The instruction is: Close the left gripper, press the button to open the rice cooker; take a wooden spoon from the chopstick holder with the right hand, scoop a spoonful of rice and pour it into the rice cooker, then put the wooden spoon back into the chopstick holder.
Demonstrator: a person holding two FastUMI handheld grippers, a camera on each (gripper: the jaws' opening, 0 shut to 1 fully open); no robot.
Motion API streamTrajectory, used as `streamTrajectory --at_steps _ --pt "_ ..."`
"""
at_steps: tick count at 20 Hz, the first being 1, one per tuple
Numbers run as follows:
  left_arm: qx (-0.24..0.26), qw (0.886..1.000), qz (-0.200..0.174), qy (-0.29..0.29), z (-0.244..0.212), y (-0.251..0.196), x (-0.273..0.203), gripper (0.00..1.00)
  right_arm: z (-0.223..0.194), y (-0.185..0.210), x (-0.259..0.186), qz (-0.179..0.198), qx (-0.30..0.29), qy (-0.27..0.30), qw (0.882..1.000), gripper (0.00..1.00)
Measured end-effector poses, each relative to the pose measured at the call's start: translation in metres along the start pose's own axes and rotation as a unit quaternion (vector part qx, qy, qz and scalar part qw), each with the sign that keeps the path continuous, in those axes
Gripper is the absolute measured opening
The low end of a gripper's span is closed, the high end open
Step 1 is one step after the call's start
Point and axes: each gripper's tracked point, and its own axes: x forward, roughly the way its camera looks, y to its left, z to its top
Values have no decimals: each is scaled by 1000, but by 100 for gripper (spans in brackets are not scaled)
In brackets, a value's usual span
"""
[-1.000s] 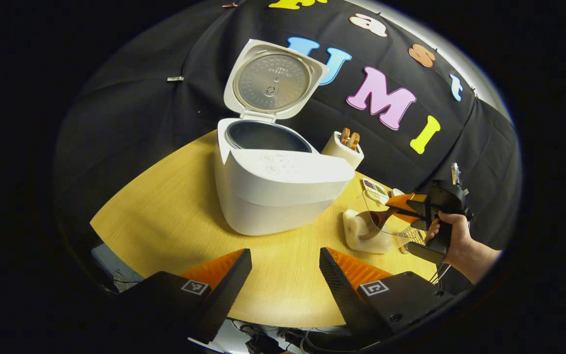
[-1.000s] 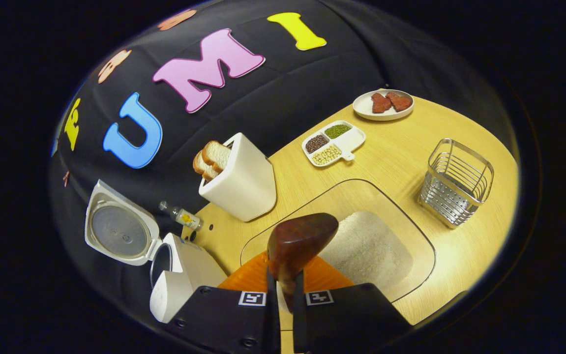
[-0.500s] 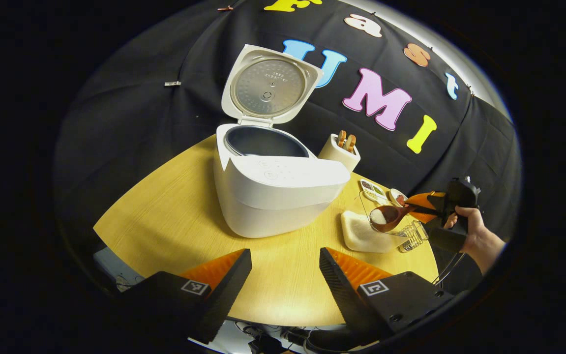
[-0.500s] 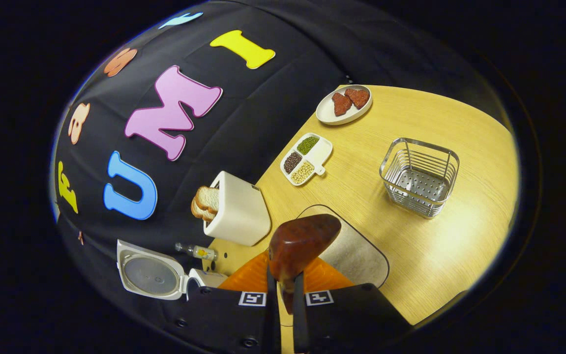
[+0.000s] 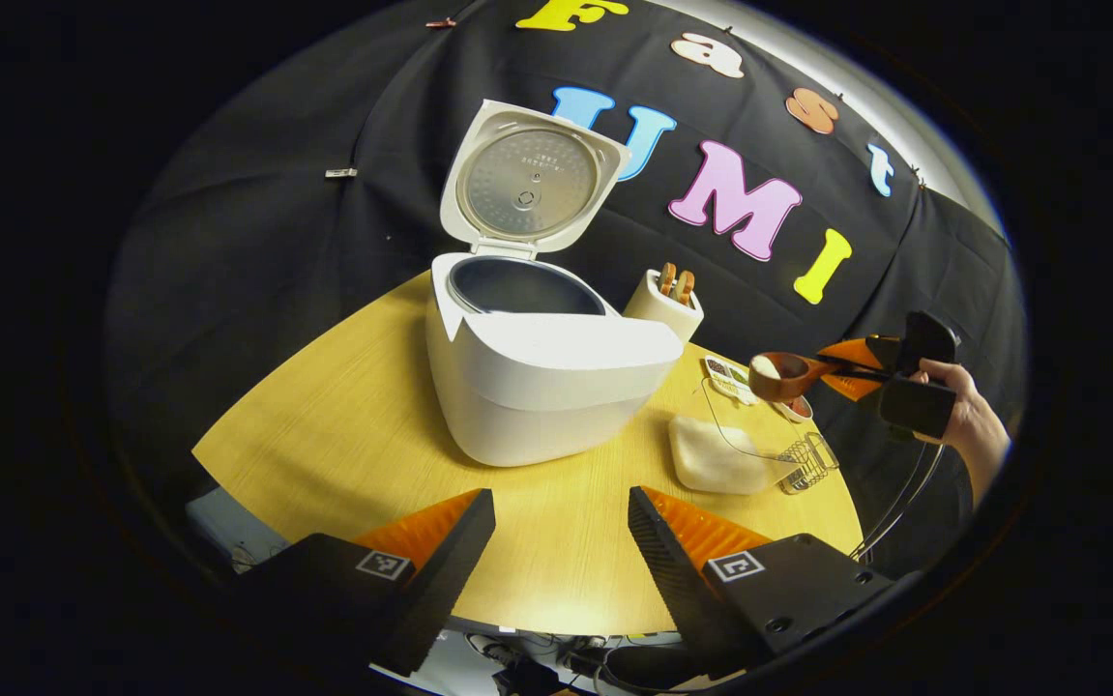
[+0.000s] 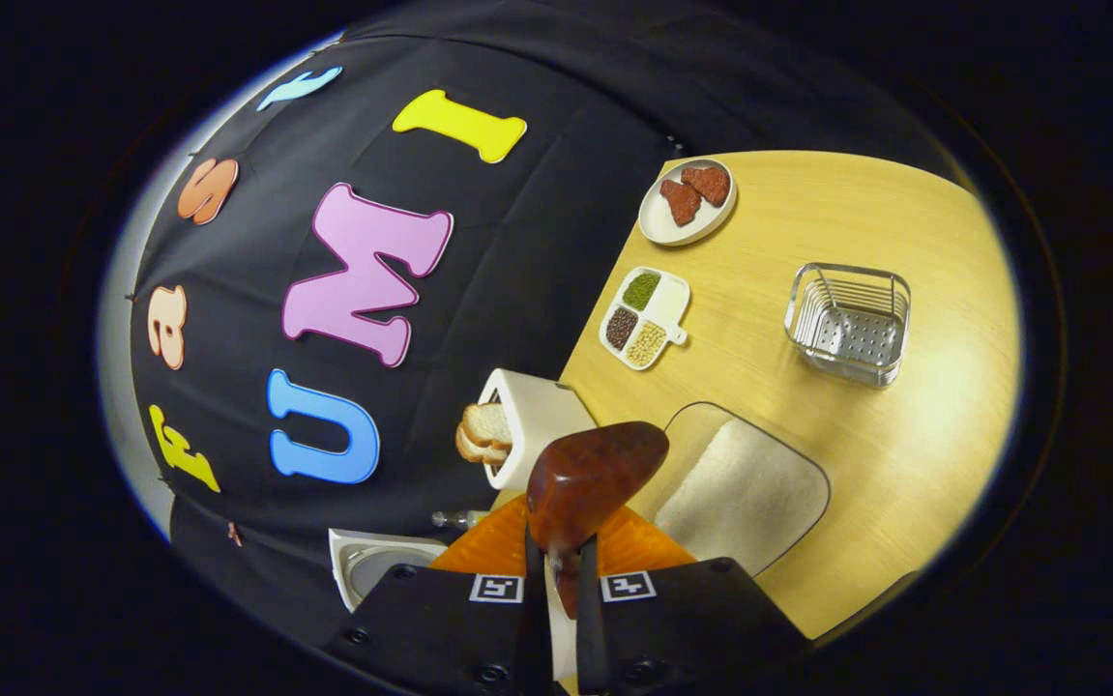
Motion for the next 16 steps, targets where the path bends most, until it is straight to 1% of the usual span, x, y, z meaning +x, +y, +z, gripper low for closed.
streamTrajectory --at_steps 3,4,5,8,13,16 --pt "0 1000 6 -12 5 5 -5 96 -19 32 0 27 9 22 999 14" --pt "0 1000 8 -15 6 7 -8 98 -26 43 2 37 11 31 999 14" --pt "-1 1000 10 -17 6 9 -10 96 -36 56 2 47 15 40 998 14" --pt "-7 1000 19 -23 8 19 -16 96 -64 86 11 72 28 61 995 14" --pt "-27 999 31 -26 6 39 -26 96 -122 120 31 85 15 97 992 14" --pt "-28 998 41 -26 6 53 -30 96 -160 143 47 96 -3 116 989 14"
